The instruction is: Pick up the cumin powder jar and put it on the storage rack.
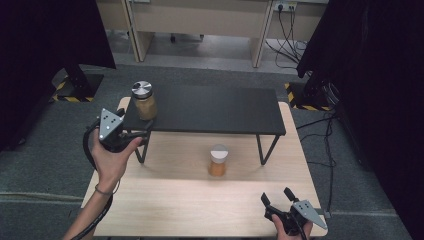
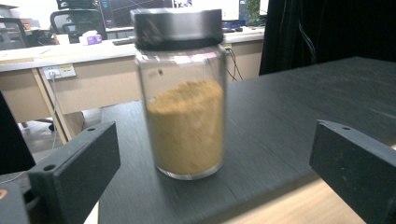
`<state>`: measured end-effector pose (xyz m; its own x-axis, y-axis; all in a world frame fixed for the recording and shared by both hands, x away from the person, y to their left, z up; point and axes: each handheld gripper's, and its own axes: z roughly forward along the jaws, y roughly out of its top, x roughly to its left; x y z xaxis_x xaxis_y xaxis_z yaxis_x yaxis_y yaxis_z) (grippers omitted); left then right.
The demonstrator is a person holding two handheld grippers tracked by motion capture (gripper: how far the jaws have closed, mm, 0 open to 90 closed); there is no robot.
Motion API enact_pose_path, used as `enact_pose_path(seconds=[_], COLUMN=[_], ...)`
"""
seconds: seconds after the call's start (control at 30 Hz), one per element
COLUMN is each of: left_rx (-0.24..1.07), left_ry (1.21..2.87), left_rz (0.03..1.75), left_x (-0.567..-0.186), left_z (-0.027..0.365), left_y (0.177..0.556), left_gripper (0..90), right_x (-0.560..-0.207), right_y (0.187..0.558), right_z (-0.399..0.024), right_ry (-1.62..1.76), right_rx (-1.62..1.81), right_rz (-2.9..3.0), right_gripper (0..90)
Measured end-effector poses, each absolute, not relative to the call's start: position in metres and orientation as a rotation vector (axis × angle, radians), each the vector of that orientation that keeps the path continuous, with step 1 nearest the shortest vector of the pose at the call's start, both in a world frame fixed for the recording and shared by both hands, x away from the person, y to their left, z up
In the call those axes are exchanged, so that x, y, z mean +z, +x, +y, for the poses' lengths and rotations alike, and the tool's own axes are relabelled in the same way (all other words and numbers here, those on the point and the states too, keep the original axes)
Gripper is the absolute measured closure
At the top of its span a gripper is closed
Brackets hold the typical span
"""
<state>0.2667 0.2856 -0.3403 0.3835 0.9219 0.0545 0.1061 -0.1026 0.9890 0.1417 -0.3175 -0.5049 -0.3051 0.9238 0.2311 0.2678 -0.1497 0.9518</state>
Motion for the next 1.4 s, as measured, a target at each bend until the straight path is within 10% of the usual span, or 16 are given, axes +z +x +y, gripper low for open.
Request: enact_pose_path(seconds=[1.4], left_rx=[0.862], left_ry=[1.558], left_rz=[0.897], left_x=[-0.420], left_z=[0.260], left_y=[0.188], left_gripper=[1.8], right_x=[-0.502], right_y=[0.141], right_z=[-0.313], right_ry=[1.340], right_rx=[1.500], right_rz=[1.568], right_gripper=[5.0])
